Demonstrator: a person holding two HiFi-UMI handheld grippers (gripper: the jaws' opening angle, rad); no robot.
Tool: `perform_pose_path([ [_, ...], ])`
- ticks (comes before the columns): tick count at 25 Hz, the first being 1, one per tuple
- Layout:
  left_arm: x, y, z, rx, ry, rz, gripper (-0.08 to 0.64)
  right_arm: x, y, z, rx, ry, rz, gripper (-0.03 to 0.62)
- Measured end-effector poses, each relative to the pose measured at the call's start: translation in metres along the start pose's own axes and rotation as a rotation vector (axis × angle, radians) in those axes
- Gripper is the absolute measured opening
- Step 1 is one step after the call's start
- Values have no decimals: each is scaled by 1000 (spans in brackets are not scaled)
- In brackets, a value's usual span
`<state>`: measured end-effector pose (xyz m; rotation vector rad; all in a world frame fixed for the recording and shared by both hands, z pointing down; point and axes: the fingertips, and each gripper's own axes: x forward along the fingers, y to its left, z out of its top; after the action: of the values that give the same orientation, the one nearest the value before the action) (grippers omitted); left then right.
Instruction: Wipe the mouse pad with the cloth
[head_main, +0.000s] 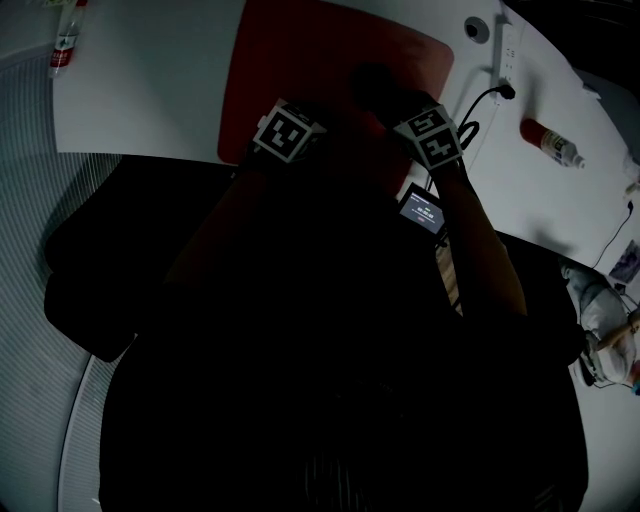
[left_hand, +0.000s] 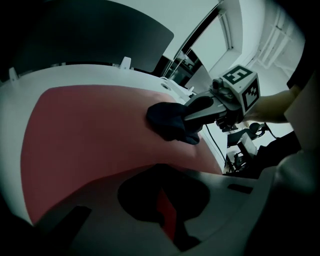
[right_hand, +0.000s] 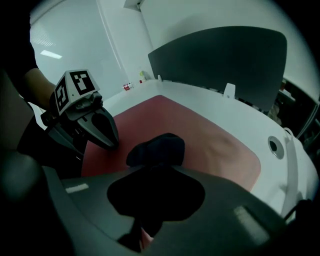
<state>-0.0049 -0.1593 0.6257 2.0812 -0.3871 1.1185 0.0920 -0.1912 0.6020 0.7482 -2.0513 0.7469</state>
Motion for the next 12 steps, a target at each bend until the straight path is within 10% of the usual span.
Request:
perform_pose_path([
  [12, 9, 9, -8, 0, 6, 11, 6, 16, -1, -1, -117, 52, -4, 43],
])
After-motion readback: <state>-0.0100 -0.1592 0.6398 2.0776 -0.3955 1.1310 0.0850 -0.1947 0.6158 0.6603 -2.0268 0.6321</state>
